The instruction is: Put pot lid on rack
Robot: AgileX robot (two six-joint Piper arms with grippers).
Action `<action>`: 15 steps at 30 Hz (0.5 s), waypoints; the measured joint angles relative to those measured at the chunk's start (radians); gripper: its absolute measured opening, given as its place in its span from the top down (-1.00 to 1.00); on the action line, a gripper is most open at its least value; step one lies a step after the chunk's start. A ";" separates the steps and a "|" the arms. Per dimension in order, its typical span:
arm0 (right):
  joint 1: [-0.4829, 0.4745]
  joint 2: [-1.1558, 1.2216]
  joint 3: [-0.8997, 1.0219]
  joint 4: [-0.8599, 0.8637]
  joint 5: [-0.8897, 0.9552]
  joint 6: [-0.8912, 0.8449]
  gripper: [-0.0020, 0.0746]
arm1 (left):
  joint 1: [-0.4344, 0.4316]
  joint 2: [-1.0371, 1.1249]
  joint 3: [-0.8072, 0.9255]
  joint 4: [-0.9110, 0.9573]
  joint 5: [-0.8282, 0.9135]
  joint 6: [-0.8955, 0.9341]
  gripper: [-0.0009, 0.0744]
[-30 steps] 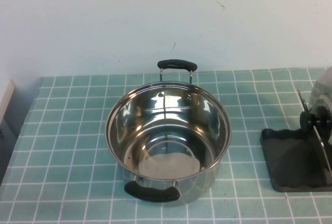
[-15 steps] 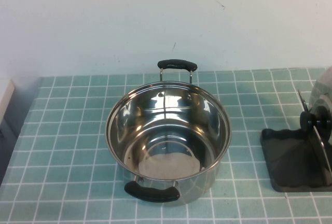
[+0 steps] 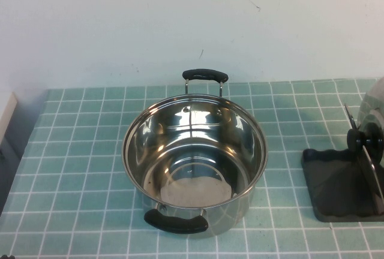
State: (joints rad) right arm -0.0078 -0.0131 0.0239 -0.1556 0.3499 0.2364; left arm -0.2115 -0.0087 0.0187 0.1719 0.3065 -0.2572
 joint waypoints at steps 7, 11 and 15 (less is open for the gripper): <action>0.000 0.000 0.000 0.000 0.000 0.000 0.95 | 0.139 -0.005 0.000 -0.132 -0.001 0.115 0.98; 0.000 0.000 0.000 0.000 0.000 0.000 0.95 | 0.249 -0.005 0.000 -0.207 -0.003 0.130 0.98; 0.000 0.000 0.000 0.000 0.000 0.000 0.95 | 0.316 -0.005 0.000 -0.345 -0.001 0.249 0.98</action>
State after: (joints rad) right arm -0.0078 -0.0131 0.0239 -0.1556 0.3499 0.2364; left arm 0.1043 -0.0134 0.0187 -0.1735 0.3057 -0.0077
